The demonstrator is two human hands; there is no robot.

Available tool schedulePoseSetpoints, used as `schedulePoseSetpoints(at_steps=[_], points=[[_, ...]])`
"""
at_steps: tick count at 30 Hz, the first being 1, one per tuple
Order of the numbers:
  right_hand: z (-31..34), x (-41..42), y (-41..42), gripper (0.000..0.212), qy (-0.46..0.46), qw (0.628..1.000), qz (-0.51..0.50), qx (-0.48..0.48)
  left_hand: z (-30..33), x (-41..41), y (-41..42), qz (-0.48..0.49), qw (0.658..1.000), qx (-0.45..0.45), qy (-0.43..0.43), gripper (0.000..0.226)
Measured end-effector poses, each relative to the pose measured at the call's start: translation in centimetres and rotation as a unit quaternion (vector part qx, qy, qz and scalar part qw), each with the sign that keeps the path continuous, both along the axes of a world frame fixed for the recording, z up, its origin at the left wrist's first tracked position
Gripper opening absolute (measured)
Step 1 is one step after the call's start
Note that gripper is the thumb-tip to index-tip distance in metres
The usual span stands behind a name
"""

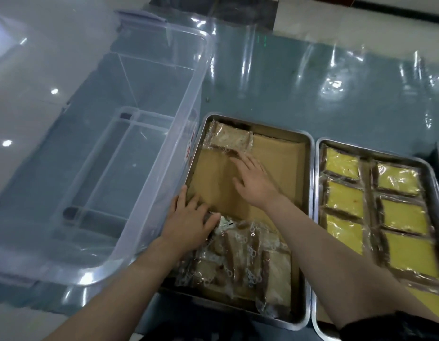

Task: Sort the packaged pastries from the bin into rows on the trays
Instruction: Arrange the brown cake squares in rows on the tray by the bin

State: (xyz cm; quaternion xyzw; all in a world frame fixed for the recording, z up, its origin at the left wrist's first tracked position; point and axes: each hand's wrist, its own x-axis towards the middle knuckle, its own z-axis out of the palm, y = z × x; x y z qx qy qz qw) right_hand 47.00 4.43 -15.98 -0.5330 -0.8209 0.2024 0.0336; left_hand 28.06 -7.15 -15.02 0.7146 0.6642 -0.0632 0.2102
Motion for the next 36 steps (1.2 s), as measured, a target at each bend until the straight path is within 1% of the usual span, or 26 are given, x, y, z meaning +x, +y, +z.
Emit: schedulePoseSetpoints(at_steps=[3,8,12,14,17,20,22,24,26,28,30,32,34,36], points=[[0.6,1.9,-2.7,0.056,0.012,1.000,-0.028,-0.003,0.3,-0.3,-0.1,0.000,1.000,-0.016,-0.024,0.072],[1.0,4.7,-7.5,0.055,0.059,0.994,-0.088,-0.039,1.0,-0.3,-0.9,-0.007,0.999,-0.026,-0.037,0.066],[1.6,6.1,-11.4,0.052,0.106,0.983,-0.142,-0.048,2.3,0.7,-1.8,-0.005,0.997,0.021,-0.079,0.055],[2.1,6.5,-13.5,0.049,0.124,0.974,-0.184,-0.045,2.2,1.2,-2.2,-0.019,0.993,0.052,-0.104,0.058],[2.5,6.8,-16.3,0.047,0.128,0.965,-0.225,-0.038,2.1,1.9,-2.7,-0.054,0.986,0.056,-0.146,0.059],[2.7,6.9,-18.6,0.052,0.118,0.959,-0.257,-0.024,2.1,2.9,-3.3,-0.091,0.985,0.052,-0.138,0.056],[2.9,6.8,-20.1,0.054,0.120,0.951,-0.286,-0.022,1.8,3.2,-3.4,-0.097,0.987,0.049,-0.122,0.055],[3.0,6.4,-21.6,0.048,0.116,0.950,-0.288,-0.034,1.4,3.1,-3.4,-0.093,0.988,0.042,-0.115,0.053],[3.0,6.1,-22.6,0.042,0.095,0.955,-0.275,-0.065,1.4,2.9,-3.3,-0.094,0.987,0.040,-0.122,0.051],[2.9,5.8,-22.9,0.051,0.077,0.958,-0.260,-0.093,1.6,2.7,-3.1,-0.103,0.985,0.043,-0.129,0.051],[2.8,5.5,-22.8,0.065,0.082,0.960,-0.244,-0.109,1.8,2.4,-2.6,-0.111,0.985,0.034,-0.131,0.052],[2.9,5.4,-22.6,0.073,0.091,0.962,-0.226,-0.121,1.9,2.2,-2.1,-0.118,0.984,0.013,-0.135,0.052],[2.8,5.4,-21.9,0.075,0.089,0.964,-0.215,-0.132,2.1,2.0,-1.8,-0.123,0.981,-0.003,-0.148,0.050],[2.5,5.6,-20.7,0.072,0.098,0.964,-0.214,-0.125,2.3,1.9,-1.5,-0.126,0.979,-0.015,-0.160,0.050]])
